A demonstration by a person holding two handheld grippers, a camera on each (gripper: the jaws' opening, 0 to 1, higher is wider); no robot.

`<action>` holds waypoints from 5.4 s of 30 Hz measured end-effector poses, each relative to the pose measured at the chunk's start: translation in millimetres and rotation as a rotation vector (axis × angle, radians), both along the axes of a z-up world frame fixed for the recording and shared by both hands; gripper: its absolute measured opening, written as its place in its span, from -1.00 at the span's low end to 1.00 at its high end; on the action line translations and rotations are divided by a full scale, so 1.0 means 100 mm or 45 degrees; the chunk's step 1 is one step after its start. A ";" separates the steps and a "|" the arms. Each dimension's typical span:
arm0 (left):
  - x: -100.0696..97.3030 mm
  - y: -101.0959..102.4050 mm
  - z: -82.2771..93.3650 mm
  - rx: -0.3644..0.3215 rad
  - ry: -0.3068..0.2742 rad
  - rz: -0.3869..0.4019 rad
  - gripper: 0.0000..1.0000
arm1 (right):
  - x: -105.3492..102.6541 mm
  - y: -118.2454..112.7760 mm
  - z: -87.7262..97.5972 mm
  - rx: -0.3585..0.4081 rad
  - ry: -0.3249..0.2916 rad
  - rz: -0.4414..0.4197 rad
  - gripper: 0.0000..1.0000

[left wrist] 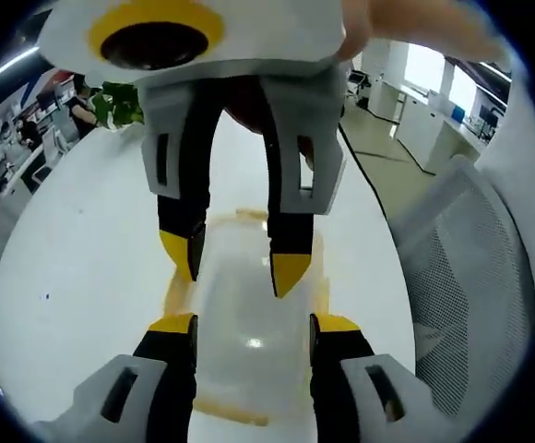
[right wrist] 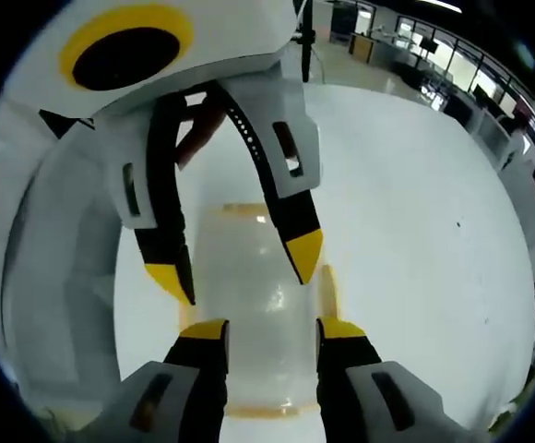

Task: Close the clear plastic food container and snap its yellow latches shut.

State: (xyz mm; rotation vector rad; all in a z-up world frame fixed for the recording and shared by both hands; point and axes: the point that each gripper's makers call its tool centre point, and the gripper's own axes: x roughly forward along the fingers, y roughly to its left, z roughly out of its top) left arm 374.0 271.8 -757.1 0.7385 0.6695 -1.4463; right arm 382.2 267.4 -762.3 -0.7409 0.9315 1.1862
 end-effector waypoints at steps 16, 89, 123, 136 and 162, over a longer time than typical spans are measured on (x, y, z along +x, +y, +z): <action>-0.09 0.00 -0.02 0.010 -0.012 -0.024 0.07 | 0.09 0.00 0.00 -0.004 0.003 0.006 -0.20; -0.18 -0.02 -0.24 0.222 -0.511 -0.009 0.14 | 0.12 0.05 -0.12 -0.094 0.268 0.095 -0.15; -0.25 0.11 -0.16 0.237 -0.369 -0.105 0.47 | 0.03 -0.12 0.08 -0.089 0.052 -0.018 0.19; -0.06 0.27 -0.17 0.272 -0.341 -0.133 0.88 | -0.12 -0.26 0.04 -0.150 0.015 0.050 0.53; 0.14 0.26 -0.49 0.384 -0.338 -0.210 0.98 | -0.19 -0.47 -0.30 -0.277 -0.032 0.067 0.68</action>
